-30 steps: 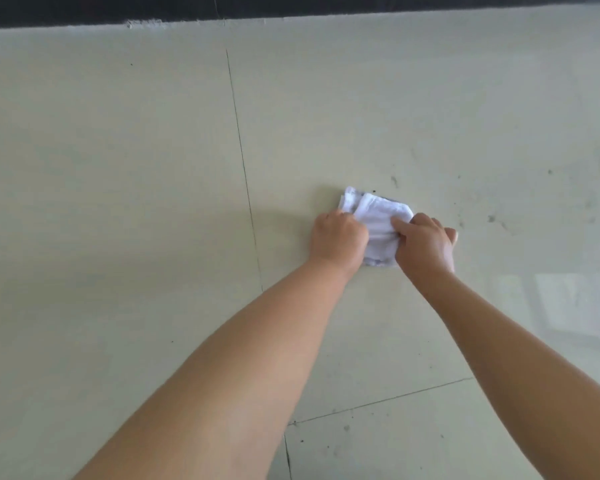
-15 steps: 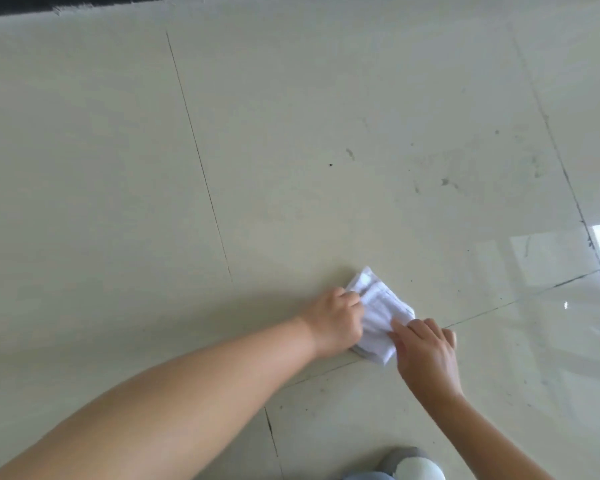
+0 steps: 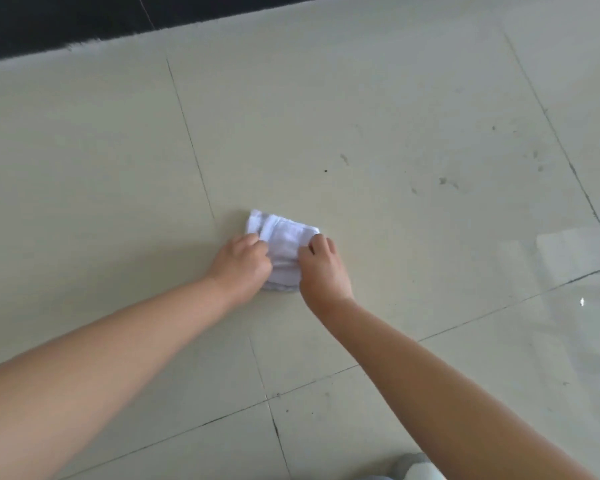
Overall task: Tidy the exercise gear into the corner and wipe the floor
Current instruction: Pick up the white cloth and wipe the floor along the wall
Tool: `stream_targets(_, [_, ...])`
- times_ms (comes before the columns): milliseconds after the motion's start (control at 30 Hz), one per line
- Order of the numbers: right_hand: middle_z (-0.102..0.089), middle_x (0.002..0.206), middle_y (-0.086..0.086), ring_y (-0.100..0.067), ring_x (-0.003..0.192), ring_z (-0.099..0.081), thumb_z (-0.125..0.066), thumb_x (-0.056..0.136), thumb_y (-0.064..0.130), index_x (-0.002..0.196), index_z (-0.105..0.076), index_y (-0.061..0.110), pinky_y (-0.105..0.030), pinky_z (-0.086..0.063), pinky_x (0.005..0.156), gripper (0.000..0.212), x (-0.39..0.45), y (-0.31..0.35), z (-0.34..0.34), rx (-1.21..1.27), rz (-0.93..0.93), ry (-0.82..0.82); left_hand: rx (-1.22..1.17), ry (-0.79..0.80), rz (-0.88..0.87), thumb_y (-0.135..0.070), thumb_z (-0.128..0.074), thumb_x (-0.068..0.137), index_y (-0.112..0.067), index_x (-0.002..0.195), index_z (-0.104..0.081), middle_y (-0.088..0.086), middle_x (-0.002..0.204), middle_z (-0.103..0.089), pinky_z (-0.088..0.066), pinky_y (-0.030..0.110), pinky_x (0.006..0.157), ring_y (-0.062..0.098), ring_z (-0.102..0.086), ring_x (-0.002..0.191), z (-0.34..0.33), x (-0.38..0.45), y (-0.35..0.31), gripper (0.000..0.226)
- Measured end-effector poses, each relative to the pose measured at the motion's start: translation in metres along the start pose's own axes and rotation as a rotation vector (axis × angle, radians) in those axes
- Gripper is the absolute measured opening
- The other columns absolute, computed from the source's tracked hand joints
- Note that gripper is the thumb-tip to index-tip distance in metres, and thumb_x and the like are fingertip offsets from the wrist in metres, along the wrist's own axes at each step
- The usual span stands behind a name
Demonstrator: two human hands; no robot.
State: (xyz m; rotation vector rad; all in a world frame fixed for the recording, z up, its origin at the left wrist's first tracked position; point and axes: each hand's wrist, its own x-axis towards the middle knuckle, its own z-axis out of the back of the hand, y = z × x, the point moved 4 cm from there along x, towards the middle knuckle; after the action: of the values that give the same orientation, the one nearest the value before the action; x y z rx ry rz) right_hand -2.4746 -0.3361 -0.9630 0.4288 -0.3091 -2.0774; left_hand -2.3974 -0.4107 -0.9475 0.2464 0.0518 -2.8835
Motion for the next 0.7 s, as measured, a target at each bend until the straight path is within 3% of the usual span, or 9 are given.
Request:
stream_targets(67, [-0.055, 0.064, -0.011, -0.026, 0.059, -0.050, -0.027, 0.054, 0.002, 0.047, -0.055, 0.006, -0.016, -0.024, 0.033, 0.030, -0.026, 0.023, -0.018, -0.092, 0.163, 0.004, -0.049, 0.060, 0.044, -0.008, -0.031, 0.051, -0.010, 0.030, -0.054, 0.003, 0.037, -0.053, -0.039, 0.013, 0.033, 0.020, -0.057, 0.034, -0.014, -0.046, 0.005, 0.031])
stream_targets(167, [-0.034, 0.074, -0.005, -0.020, 0.063, -0.026, -0.039, 0.033, -0.009, 0.048, -0.051, 0.009, -0.016, -0.017, 0.043, 0.026, -0.078, 0.026, -0.037, -0.123, 0.311, 0.133, -0.103, 0.044, 0.042, -0.006, -0.030, 0.052, -0.011, 0.029, -0.052, -0.001, 0.038, -0.052, -0.034, 0.011, 0.032, 0.015, -0.055, 0.034, -0.014, -0.093, -0.016, 0.032])
stream_targets(300, [-0.048, 0.060, -0.006, -0.023, 0.052, -0.045, -0.064, 0.021, -0.019, 0.047, -0.052, 0.007, -0.022, -0.034, 0.043, 0.039, -0.116, -0.020, -0.020, -0.191, 0.290, 0.227, -0.194, 0.100, -0.036, -0.003, -0.032, 0.053, -0.014, 0.029, -0.054, -0.005, 0.037, -0.051, -0.033, 0.010, 0.034, 0.011, -0.053, 0.035, -0.034, -0.099, -0.079, 0.034])
stream_targets(400, [-0.052, 0.050, -0.012, -0.030, 0.042, -0.052, -0.072, 0.020, -0.025, 0.045, -0.055, 0.001, -0.019, -0.029, 0.046, 0.040, -0.087, -0.047, 0.002, -0.242, 0.110, 0.250, -0.216, 0.096, -0.029, -0.015, -0.064, 0.048, -0.019, 0.032, -0.062, -0.008, 0.040, -0.057, -0.040, 0.015, 0.040, 0.009, -0.061, 0.044, -0.027, -0.053, -0.084, 0.018])
stream_targets(467, [-0.057, 0.062, -0.020, -0.038, 0.058, -0.057, -0.068, 0.043, -0.026, 0.054, -0.059, -0.006, -0.024, -0.032, 0.052, 0.024, -0.045, -0.042, 0.010, -0.240, 0.002, 0.211, -0.255, 0.179, 0.028, -0.019, -0.080, 0.056, -0.015, 0.064, -0.078, 0.005, 0.074, -0.073, -0.053, 0.022, 0.062, 0.022, -0.071, 0.080, -0.007, -0.026, -0.059, 0.009])
stream_targets(533, [-0.061, 0.089, -0.023, -0.039, 0.089, -0.056, -0.055, 0.070, -0.018, 0.078, -0.066, -0.010, -0.030, -0.036, 0.063, 0.015, 0.005, -0.019, 0.011, -0.200, -0.077, 0.166, -0.261, 0.298, 0.150, -0.009, -0.052, 0.090, 0.000, 0.114, -0.065, 0.018, 0.123, -0.060, -0.045, 0.035, 0.094, 0.033, -0.049, 0.124, -0.007, -0.005, -0.025, 0.029])
stream_targets(567, [-0.060, 0.101, -0.020, -0.035, 0.101, -0.051, -0.050, 0.078, -0.011, 0.091, -0.066, -0.007, -0.030, -0.038, 0.070, 0.021, 0.027, -0.003, 0.009, -0.183, -0.096, 0.139, -0.271, 0.311, 0.222, -0.005, -0.043, 0.094, 0.001, 0.122, -0.059, 0.018, 0.130, -0.054, -0.041, 0.037, 0.098, 0.032, -0.042, 0.130, -0.004, -0.001, -0.002, 0.032])
stream_targets(633, [-0.060, 0.111, -0.013, -0.030, 0.112, -0.045, -0.044, 0.084, -0.004, 0.103, -0.065, 0.001, -0.030, -0.039, 0.080, 0.029, 0.063, 0.038, 0.004, -0.222, -0.091, 0.178, -0.195, 0.226, 0.357, -0.006, -0.058, 0.086, 0.003, 0.109, -0.067, 0.020, 0.120, -0.061, -0.048, 0.032, 0.088, 0.030, -0.055, 0.119, -0.002, -0.011, 0.048, 0.026])
stream_targets(700, [-0.062, 0.113, -0.010, -0.028, 0.117, -0.043, -0.043, 0.087, -0.002, 0.107, -0.065, 0.006, -0.031, -0.039, 0.089, 0.031, 0.085, 0.088, -0.005, -0.280, -0.031, 0.195, -0.106, 0.099, 0.428, -0.014, -0.090, 0.042, -0.002, 0.062, -0.075, 0.016, 0.074, -0.073, -0.051, 0.018, 0.054, 0.022, -0.072, 0.070, 0.012, -0.034, 0.095, 0.027])
